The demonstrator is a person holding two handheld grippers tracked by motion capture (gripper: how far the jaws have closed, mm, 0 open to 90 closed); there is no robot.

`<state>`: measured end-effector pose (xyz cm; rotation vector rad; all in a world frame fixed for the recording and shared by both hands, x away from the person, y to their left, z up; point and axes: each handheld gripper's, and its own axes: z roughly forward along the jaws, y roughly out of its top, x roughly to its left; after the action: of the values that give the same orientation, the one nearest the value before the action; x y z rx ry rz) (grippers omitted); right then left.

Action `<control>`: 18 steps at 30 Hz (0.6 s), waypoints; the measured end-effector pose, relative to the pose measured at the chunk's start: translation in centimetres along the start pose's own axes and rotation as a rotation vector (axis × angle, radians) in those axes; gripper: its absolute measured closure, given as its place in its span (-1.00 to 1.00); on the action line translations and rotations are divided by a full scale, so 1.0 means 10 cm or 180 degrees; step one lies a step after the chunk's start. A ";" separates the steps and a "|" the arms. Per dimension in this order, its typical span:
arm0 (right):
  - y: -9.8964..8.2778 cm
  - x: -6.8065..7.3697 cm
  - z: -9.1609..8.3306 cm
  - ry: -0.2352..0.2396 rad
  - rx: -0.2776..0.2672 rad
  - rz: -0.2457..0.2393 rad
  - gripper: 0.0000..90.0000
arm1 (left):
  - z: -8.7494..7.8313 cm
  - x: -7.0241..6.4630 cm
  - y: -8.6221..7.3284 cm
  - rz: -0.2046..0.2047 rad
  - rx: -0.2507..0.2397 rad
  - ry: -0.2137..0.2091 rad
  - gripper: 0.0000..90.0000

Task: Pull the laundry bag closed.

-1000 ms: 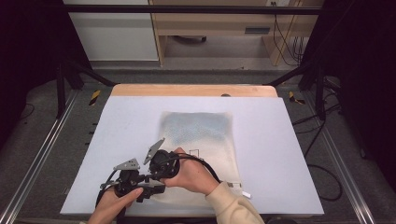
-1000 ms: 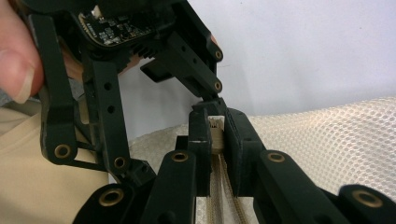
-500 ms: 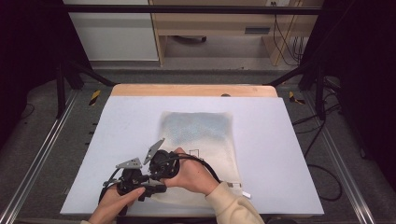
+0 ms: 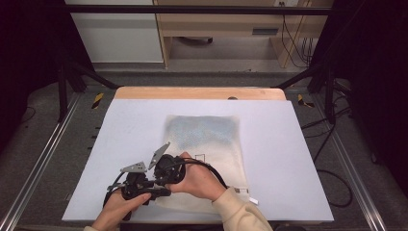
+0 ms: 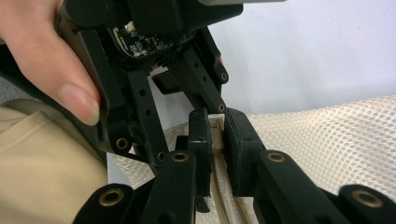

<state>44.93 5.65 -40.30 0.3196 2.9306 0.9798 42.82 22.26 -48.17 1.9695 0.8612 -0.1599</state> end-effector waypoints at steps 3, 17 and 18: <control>0.00 0.00 -0.01 -0.0003 -0.0001 -0.0021 0.81 | 0.02 -0.01 0.00 0.0012 0.0030 -0.0019 0.35; 0.00 0.01 0.00 0.0000 0.0006 -0.0043 0.81 | 0.03 0.00 0.02 0.0054 0.0085 -0.0038 0.52; 0.00 0.01 0.00 0.0000 0.0006 -0.0043 0.81 | 0.03 0.00 0.02 0.0054 0.0085 -0.0038 0.54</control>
<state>44.84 5.66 -40.31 0.2995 2.9299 0.9754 43.04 21.97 -48.18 1.9985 0.8383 -0.1738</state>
